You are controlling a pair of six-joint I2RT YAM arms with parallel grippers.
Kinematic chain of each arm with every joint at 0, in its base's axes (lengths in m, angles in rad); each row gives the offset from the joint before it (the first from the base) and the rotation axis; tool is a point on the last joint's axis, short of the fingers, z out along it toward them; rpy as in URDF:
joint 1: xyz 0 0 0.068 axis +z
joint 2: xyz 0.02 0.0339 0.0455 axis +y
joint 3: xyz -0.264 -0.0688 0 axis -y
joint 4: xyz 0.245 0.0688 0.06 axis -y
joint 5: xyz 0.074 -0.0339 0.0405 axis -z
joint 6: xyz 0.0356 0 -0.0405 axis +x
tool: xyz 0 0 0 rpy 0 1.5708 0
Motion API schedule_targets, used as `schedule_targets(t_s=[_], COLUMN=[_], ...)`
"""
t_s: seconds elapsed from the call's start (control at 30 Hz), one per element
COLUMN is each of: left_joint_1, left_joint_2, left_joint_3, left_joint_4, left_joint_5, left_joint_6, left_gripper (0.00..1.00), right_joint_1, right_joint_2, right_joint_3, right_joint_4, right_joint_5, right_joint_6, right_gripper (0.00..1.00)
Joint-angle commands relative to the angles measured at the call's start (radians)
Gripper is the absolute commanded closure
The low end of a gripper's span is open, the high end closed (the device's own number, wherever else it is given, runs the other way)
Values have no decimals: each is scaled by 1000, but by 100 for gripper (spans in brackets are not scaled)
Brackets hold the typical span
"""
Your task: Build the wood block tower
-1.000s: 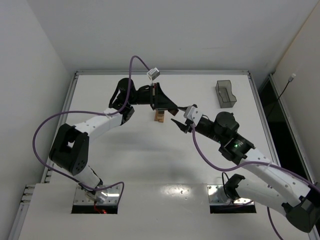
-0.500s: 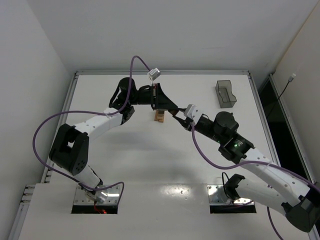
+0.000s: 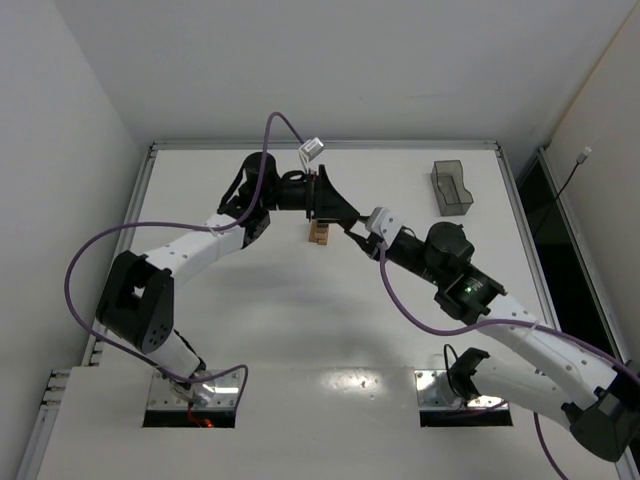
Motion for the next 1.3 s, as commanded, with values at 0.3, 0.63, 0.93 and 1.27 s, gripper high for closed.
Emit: schedule_targets(t_s=[0.3,0.63,0.93,1.27], left_joint_1=[89,359,388,388], left_joint_2=[-172,-261,-273,-283], left_joint_3=[42,125,135,98], left_joint_4=[-374,-783,-851,-831], left_joint_5=[-209,-691,-890,-933], left_joint_6=[281,499,533,533], left_gripper=[17,17,3,2], right_joint_1=[-1,-21,-61,-19], right_joint_2=[-86,204,532,796], right_joint_3=[37,362,601,830], right_joint_4=[-123,-508,-651,-644], right_joint_5=[-25,161,340,534], right_joint_6=[7,569,960,995], right_gripper=[100,100,100,100])
